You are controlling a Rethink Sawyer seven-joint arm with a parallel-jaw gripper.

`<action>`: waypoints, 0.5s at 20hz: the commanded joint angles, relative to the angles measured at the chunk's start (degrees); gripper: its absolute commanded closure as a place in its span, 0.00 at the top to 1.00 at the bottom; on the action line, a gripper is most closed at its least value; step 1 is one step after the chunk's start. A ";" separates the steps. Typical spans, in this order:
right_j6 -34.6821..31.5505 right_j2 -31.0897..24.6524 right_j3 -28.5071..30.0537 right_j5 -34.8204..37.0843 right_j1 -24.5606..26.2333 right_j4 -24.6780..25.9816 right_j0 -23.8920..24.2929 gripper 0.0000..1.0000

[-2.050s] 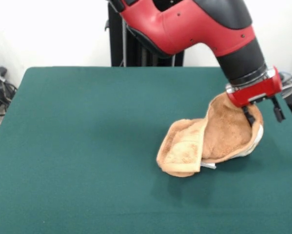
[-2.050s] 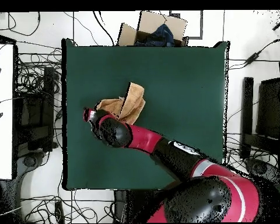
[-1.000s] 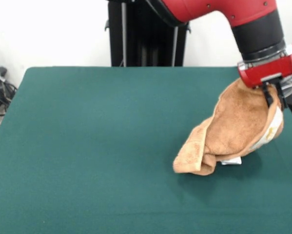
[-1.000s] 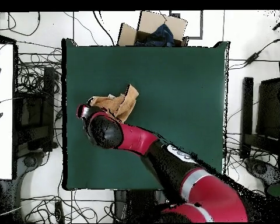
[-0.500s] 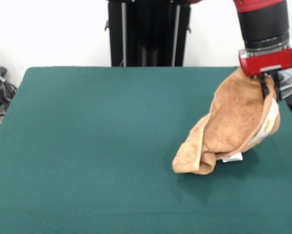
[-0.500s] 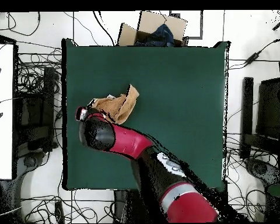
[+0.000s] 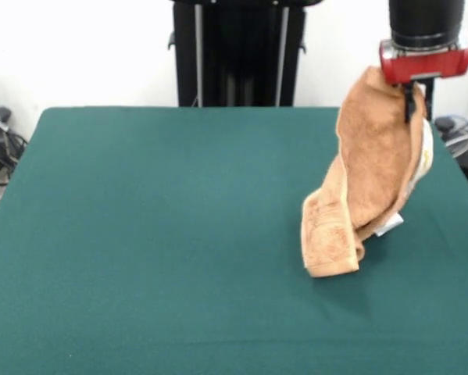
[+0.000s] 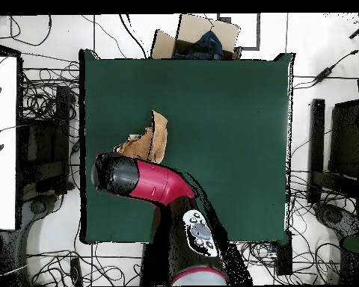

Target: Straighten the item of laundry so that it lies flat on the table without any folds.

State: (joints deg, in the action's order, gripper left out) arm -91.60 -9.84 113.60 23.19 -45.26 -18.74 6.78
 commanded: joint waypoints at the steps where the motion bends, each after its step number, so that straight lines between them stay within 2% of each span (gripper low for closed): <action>1: -16.92 11.06 -8.00 8.39 -0.78 1.43 -2.80 0.00; 10: -17.29 15.21 -12.65 15.75 0.15 2.03 -5.23 0.00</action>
State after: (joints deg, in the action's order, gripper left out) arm -91.60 -0.06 105.30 31.35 -45.74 -18.69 3.39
